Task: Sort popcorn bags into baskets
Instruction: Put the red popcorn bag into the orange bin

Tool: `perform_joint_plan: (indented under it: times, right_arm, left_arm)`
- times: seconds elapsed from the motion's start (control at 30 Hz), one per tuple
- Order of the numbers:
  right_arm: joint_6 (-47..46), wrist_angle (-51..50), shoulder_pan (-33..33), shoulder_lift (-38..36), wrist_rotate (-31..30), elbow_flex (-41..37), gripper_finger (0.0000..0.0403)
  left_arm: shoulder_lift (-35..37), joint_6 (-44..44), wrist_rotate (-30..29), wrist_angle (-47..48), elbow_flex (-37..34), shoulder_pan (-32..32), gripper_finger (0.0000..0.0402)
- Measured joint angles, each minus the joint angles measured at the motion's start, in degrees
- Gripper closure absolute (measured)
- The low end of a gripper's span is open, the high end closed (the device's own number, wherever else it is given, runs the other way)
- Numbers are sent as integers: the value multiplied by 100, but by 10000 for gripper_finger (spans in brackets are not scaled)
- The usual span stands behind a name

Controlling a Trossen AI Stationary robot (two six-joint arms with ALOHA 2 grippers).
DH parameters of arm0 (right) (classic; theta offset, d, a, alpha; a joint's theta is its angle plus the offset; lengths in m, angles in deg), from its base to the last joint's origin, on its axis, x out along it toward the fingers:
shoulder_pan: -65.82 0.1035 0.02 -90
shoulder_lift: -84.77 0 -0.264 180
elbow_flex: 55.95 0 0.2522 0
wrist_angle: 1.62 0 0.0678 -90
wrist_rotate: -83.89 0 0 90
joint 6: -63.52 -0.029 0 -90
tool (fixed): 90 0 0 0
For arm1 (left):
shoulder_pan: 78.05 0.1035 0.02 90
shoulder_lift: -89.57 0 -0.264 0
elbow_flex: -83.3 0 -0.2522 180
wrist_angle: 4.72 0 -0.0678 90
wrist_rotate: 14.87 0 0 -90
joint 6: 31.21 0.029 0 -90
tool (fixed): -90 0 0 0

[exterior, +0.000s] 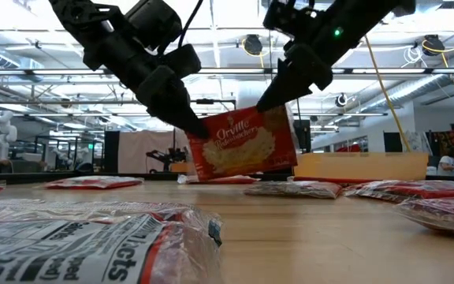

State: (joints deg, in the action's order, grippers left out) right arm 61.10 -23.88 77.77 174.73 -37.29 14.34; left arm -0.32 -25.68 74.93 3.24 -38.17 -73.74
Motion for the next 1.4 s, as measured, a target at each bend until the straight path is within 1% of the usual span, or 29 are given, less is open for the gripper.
perform_joint_plan:
  times: [0.13, 0.2, 0.33, 0.37, 0.43, 0.53, 0.63, 0.73, 0.8, 0.9, 1.0, 1.1, 1.3, 1.37, 1.4]
  right_arm:
    - [-132, 16, -217, 1, 457, -91, 307]
    - [-264, 7, -279, 1, 577, -176, 332]
    - [-468, 46, -297, 1, 573, -268, 382]
    - [-509, 59, -297, 1, 573, -279, 390]
    - [-598, 56, -297, 1, 548, -281, 393]
    - [-809, 9, -300, -15, 541, -281, 386]
    - [-1015, -179, -320, -155, 538, -287, 389]
    - [-1240, -483, -391, -513, 553, -290, 396]
    - [-1348, -738, -464, -835, 577, -290, 396]
    - [-1439, -1205, -665, -1362, 538, -290, 392]
    - [-1584, -1769, -905, -1908, 92, -290, 392]
    - [-1600, -2024, -1128, -2423, -418, -290, 391]
    - [-1745, -1791, -1603, -3303, -819, -473, 391]
    - [-1910, -1692, -1737, -3575, -1117, -667, 391]
    - [-1961, -1649, -1806, -3693, -1359, -778, 391]
  left_arm:
    - [0, 85, -18, 5, 0, 4, 374]
    - [0, 79, -22, 1, 0, 2, 373]
    - [0, 73, -25, -46, 0, 2, 381]
    - [-2, 38, -41, -62, 0, 2, 380]
    - [-4, -157, -224, -146, -4, -11, 371]
    - [-4, -406, -673, -222, -4, -40, 326]
    - [-4, -713, -1450, -215, -2, -122, 266]
    - [107, -1004, -2084, -116, -2, -147, 213]
    - [191, -1171, -2297, -58, 7, -136, 186]
    - [338, -1440, -2527, 137, 4, -136, 164]
    - [384, -1691, -2555, 143, 4, -176, 161]
    - [369, -1874, -2538, 188, 0, -311, 169]
    - [296, -2198, -2535, 120, -4, -690, 196]
    - [299, -2220, -2535, -6, -2, -793, 205]
    - [299, -2211, -2533, -53, -2, -837, 209]
